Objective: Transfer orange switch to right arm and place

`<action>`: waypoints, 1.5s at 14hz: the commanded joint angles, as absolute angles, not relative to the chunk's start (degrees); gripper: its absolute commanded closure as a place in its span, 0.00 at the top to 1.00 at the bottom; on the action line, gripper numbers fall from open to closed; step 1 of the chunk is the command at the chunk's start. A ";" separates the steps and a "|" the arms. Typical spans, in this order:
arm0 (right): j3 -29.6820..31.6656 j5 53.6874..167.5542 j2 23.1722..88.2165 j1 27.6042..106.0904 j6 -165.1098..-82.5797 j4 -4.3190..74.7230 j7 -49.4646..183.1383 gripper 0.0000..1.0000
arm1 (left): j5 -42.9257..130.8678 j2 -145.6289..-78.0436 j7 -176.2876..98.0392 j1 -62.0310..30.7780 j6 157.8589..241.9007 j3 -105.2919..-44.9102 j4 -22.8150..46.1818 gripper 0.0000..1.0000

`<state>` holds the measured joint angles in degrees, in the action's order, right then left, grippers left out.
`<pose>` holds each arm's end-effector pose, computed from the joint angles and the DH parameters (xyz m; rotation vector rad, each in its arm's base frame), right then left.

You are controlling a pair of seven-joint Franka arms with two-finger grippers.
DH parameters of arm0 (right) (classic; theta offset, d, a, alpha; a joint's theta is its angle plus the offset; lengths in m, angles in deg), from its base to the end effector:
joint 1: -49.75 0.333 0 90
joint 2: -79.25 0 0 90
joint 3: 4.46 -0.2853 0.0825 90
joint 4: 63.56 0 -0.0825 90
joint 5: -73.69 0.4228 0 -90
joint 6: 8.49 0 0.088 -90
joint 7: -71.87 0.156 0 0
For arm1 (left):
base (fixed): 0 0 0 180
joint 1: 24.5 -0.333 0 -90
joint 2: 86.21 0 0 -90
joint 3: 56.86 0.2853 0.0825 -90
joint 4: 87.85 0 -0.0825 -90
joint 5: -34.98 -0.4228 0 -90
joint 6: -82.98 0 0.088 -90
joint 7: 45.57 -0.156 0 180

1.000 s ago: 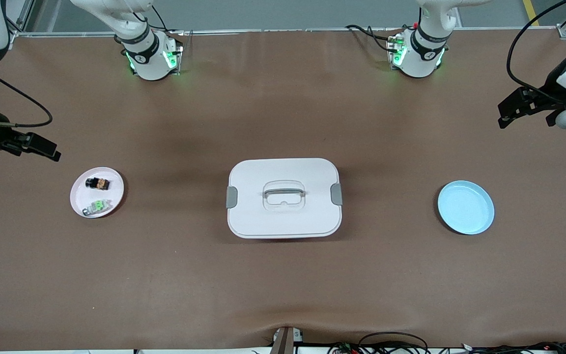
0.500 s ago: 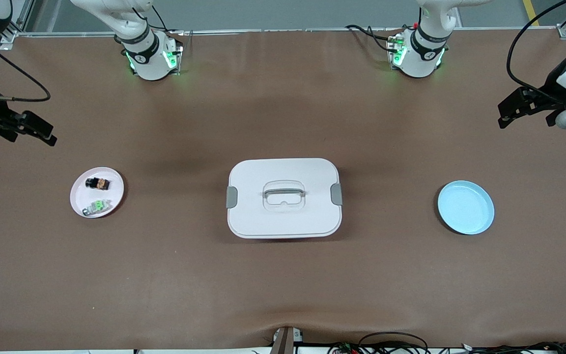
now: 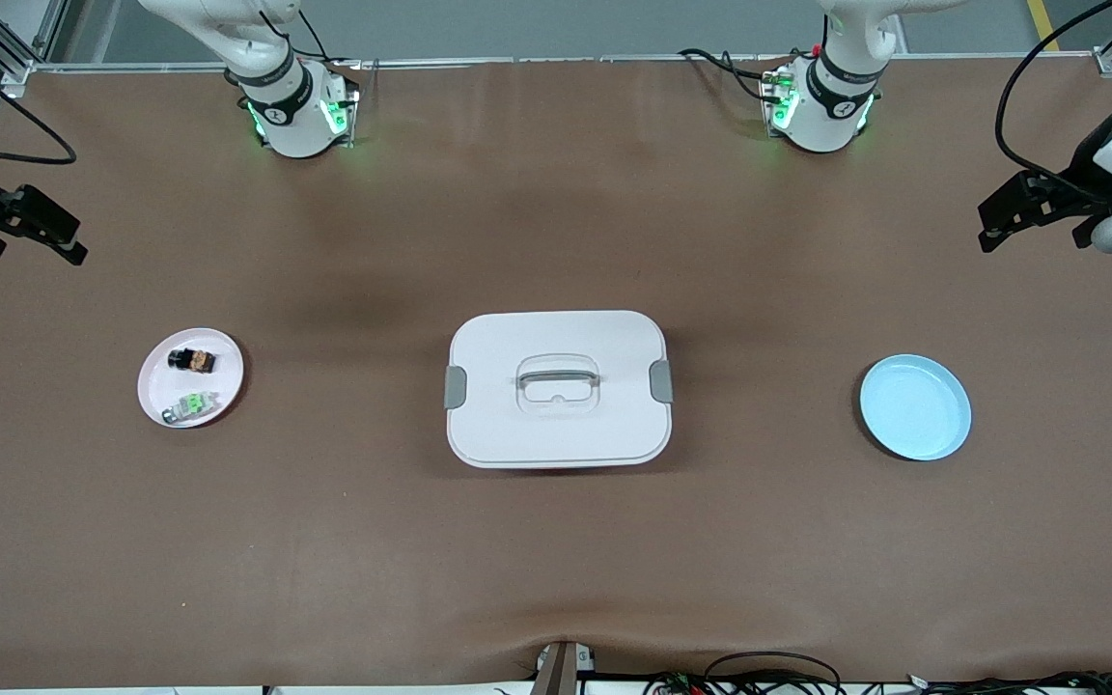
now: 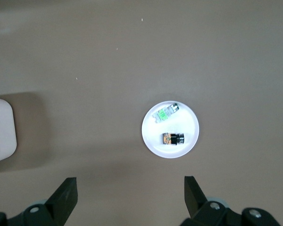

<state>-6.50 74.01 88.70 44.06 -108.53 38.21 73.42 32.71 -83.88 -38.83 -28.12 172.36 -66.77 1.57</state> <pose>0.5675 -0.0344 0.5505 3.1284 -0.1431 0.2111 0.5802 -0.0593 0.5727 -3.0990 -0.0140 -0.0688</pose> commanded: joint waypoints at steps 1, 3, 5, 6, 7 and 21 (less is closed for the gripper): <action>-6.83 73.51 85.76 42.98 -104.84 32.53 71.78 1.00 | 33.75 -82.61 -38.81 -28.28 171.58 -66.88 2.15 1.00; -6.83 74.12 82.34 42.89 -99.57 27.87 71.96 1.00 | 33.75 -82.52 -39.68 -28.45 171.40 -66.88 2.15 1.00; -6.83 74.04 81.80 42.98 -97.18 27.41 71.78 1.00 | 33.75 -82.52 -39.95 -28.54 171.40 -66.88 2.06 1.00; -6.83 73.95 81.80 42.98 -96.91 27.50 71.69 1.00 | 33.66 -82.52 -39.95 -28.54 171.40 -66.88 2.06 1.00; -6.83 74.04 81.80 42.98 -96.91 27.41 72.04 1.00 | 33.66 -82.44 -40.04 -28.54 171.40 -66.80 1.97 1.00; -6.83 73.95 81.71 42.89 -97.34 26.97 71.78 1.00 | 34.54 -80.76 -43.29 -28.54 166.92 -66.53 0.57 1.00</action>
<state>-6.34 73.94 82.20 43.62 -98.22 28.44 72.41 33.16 -81.38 -41.77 -28.22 167.84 -66.68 0.71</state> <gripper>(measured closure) 0.000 0.000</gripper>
